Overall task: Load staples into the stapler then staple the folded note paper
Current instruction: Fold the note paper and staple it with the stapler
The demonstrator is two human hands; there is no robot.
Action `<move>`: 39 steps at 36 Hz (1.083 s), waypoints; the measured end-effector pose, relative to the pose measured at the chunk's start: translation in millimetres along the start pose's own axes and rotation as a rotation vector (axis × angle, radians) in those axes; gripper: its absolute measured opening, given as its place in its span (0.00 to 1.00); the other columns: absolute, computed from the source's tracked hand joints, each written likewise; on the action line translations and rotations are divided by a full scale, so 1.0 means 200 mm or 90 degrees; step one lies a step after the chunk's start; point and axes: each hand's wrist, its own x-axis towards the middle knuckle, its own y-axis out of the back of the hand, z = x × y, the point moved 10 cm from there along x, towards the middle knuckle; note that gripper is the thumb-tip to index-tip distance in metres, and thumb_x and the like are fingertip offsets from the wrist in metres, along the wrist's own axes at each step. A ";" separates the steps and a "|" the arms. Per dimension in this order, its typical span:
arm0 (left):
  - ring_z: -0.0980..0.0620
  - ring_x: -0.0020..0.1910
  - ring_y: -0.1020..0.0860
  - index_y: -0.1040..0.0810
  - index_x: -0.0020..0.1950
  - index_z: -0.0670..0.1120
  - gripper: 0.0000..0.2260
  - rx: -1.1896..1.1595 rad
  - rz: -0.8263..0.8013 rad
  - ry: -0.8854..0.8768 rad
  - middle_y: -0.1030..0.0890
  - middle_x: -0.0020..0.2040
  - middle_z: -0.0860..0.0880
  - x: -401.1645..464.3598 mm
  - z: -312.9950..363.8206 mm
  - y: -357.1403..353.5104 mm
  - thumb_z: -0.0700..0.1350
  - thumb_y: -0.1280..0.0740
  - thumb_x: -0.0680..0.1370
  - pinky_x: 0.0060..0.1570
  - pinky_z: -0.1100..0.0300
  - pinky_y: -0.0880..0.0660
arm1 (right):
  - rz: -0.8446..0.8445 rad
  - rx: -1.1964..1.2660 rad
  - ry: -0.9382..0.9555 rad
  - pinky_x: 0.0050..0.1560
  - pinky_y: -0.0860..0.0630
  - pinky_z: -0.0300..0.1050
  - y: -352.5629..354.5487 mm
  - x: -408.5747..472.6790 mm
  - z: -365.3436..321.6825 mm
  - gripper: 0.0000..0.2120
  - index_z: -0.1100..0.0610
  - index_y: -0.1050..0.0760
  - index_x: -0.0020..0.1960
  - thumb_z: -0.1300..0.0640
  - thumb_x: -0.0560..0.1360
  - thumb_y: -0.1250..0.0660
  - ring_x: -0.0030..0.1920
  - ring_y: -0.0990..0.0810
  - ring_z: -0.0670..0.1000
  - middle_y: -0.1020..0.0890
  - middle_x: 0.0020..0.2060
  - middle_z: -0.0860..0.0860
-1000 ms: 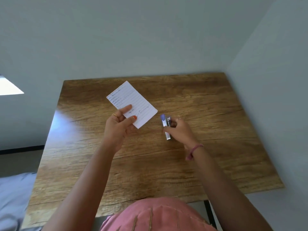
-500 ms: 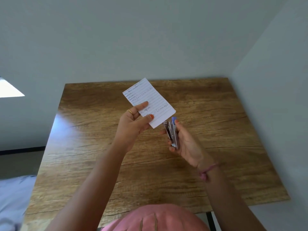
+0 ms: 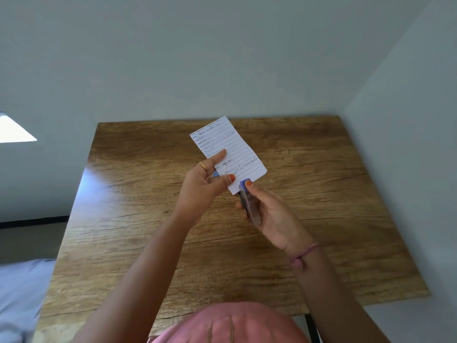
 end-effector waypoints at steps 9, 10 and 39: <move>0.53 0.57 0.19 0.28 0.69 0.48 0.25 0.025 -0.025 -0.005 0.19 0.61 0.48 -0.01 0.02 -0.02 0.33 0.29 0.74 0.55 0.56 0.21 | 0.014 0.039 -0.008 0.35 0.20 0.40 0.02 0.00 0.01 0.15 0.56 0.17 0.52 0.50 0.69 0.25 0.39 0.17 0.48 0.15 0.41 0.53; 0.53 0.58 0.19 0.28 0.69 0.48 0.25 0.028 -0.027 -0.006 0.19 0.61 0.48 -0.01 0.02 -0.02 0.33 0.29 0.74 0.57 0.54 0.21 | 0.019 0.045 -0.010 0.36 0.20 0.39 0.02 0.00 0.02 0.14 0.56 0.17 0.51 0.50 0.68 0.25 0.39 0.17 0.48 0.15 0.41 0.53; 0.47 0.52 0.17 0.19 0.57 0.44 0.19 -0.032 -0.102 0.030 0.15 0.51 0.46 -0.11 0.00 -0.18 0.50 0.25 0.69 0.49 0.57 0.20 | 0.034 0.046 0.086 0.56 0.24 0.44 -0.08 0.01 -0.04 0.17 0.55 0.17 0.54 0.51 0.67 0.26 0.56 0.21 0.53 0.17 0.55 0.54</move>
